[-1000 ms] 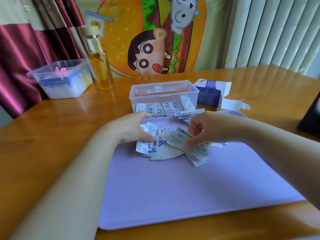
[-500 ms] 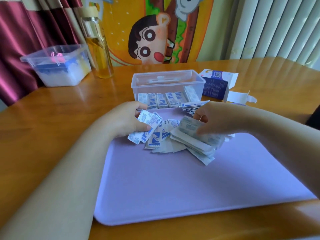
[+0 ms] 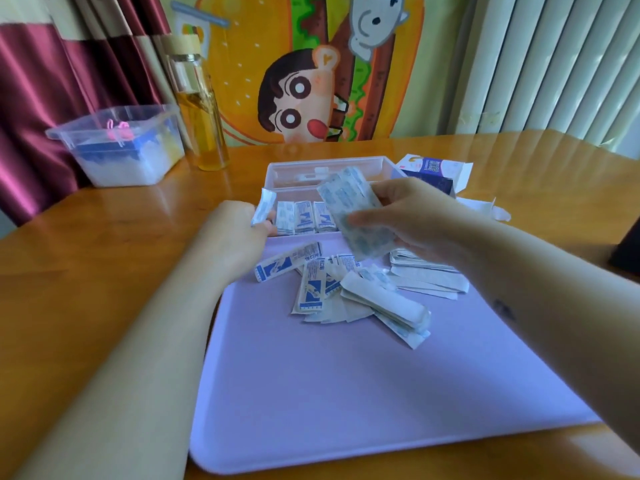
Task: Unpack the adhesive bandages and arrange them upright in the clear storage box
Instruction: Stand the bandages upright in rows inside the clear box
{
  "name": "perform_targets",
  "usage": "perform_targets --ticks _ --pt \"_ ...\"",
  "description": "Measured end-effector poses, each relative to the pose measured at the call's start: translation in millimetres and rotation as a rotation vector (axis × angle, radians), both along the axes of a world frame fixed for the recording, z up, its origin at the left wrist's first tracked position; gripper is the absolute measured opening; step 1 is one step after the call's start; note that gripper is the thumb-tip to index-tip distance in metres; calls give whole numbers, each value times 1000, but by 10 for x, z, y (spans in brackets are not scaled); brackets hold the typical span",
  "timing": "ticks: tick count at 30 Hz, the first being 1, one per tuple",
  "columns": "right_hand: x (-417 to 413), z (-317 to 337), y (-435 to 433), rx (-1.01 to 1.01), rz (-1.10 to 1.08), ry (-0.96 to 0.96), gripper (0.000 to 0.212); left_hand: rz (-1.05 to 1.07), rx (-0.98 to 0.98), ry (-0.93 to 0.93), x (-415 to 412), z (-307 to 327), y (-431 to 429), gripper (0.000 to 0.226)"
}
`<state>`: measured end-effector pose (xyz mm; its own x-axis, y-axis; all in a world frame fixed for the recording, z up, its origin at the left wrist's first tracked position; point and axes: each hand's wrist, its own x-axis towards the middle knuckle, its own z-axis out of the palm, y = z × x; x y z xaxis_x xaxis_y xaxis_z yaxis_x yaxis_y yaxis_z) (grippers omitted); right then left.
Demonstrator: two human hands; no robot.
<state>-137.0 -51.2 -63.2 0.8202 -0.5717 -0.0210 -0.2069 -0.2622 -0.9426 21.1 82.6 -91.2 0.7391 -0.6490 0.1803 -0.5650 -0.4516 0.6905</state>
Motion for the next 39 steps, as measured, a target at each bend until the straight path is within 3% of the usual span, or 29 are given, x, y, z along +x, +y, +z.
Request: perform_targets --ticks 2,3,6,8,11,18,28,33,39 --pt "120 -78 36 350 66 -112 11 28 -182 39 44 -1 -61 28" --pt "170 -113 44 446 88 -148 12 14 -315 185 24 24 -94 29" --pt "274 -195 74 547 138 -219 18 -31 -572 755 -116 72 -147 21" --pt "292 -251 112 577 160 -267 20 -84 -541 926 -223 54 -165 23" --pt "278 -352 165 606 179 -301 21 -156 -465 919 -347 -17 -219 18" --pt "176 -317 73 720 227 -287 21 -50 -532 975 -297 -64 -244 17" --pt "187 -350 -28 641 37 -249 22 -77 -601 1025 -331 -55 -251 12" --pt "198 -352 22 624 56 -270 24 -94 -602 981 -333 -52 -241 24" --pt "206 -363 84 546 90 -283 21 -170 -608 1011 -343 -56 -234 20"
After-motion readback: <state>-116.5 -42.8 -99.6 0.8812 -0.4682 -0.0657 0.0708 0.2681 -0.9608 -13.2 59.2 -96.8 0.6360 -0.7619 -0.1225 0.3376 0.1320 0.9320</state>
